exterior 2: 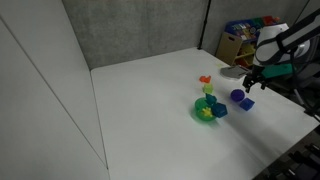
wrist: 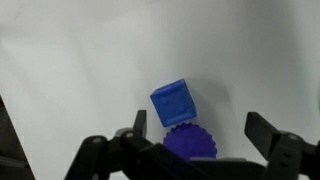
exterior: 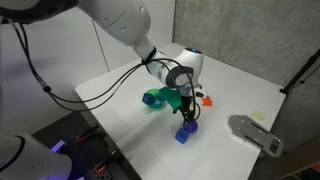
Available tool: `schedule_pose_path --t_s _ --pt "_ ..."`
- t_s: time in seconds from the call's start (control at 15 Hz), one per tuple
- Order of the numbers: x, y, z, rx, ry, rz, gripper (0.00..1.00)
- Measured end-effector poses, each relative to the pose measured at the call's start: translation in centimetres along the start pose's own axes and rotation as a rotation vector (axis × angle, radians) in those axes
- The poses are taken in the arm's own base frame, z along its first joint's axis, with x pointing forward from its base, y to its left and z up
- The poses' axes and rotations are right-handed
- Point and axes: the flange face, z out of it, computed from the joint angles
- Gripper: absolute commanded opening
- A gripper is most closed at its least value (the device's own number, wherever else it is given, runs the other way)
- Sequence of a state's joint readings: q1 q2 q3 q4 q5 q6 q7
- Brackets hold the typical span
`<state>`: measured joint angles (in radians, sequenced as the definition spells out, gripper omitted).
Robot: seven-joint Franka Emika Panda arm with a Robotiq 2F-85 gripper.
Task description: Pick up the blue block and put it in the green bowl
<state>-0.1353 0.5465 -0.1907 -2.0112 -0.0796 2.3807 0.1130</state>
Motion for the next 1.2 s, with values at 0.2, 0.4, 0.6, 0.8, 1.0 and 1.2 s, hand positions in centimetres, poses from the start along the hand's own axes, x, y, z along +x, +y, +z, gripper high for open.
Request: schedule_pose_path --t_s 0.2,0.4,0.6,0.8,1.0,1.2 --pt "0.2 0.0 2.5 -0.024 0.009 -0.028 1.0" --pt "0.7 0.2 4.6 -0.046 0.027 -0.097 1.0" --pt "1.0 0.8 6.3 -0.045 0.029 -0.179 1.0" --pt "1.4 1.5 7.6 -0.036 0.017 -0.233 1.0" --pt "2.1 2.0 8.5 -0.022 0.014 -0.242 1.0" --pt "2.6 1.8 9.2 -0.011 0.015 -0.238 1.0"
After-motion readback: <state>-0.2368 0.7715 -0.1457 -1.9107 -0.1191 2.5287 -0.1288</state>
